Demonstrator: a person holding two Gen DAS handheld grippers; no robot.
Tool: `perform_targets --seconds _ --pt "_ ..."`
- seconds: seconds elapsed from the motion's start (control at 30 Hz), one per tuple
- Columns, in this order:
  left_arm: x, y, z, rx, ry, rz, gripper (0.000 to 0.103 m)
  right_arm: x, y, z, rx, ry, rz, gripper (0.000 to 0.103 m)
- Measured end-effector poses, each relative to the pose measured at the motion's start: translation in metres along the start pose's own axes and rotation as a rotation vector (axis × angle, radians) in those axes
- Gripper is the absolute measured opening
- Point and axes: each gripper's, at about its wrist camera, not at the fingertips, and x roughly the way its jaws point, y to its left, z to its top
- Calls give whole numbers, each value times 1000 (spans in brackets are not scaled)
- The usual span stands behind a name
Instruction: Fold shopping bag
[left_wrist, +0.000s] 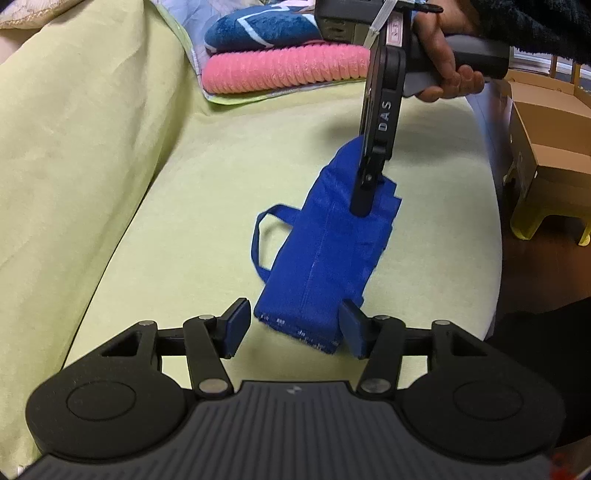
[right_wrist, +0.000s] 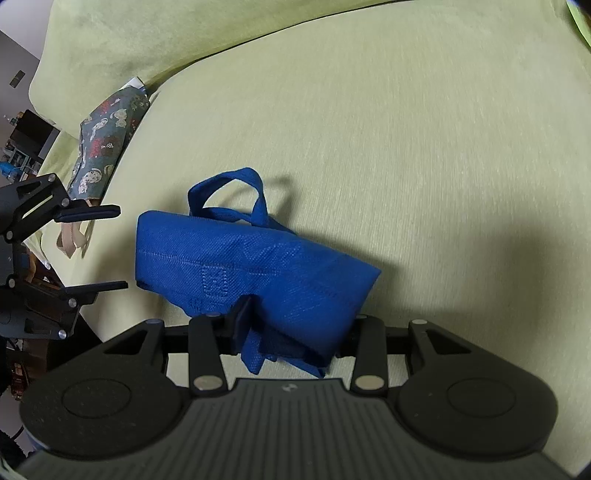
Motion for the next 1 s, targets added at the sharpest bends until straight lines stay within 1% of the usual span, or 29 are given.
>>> perform_targets --seconds 0.3,0.47,0.53,0.67,0.83,0.93,1.0 --pt "7 -8 11 17 -17 -3 57 1 1 -3 -6 -15 -4 35" --pt "16 -10 12 23 -13 -6 53 1 2 -3 -10 -23 -6 35" --pt "20 -10 12 16 -10 -8 47 1 2 -4 -11 -26 -6 35" --pt "34 -7 10 -18 7 -12 45 2 3 -6 -13 -41 -12 36" --pt "49 0 4 -93 -2 -46 45 2 12 -14 -30 -95 -48 40" --pt "52 1 4 -104 -2 -53 45 1 21 -24 -43 -155 -80 44" --pt "51 4 4 -113 -4 -62 45 -4 27 -33 -34 -209 -124 48"
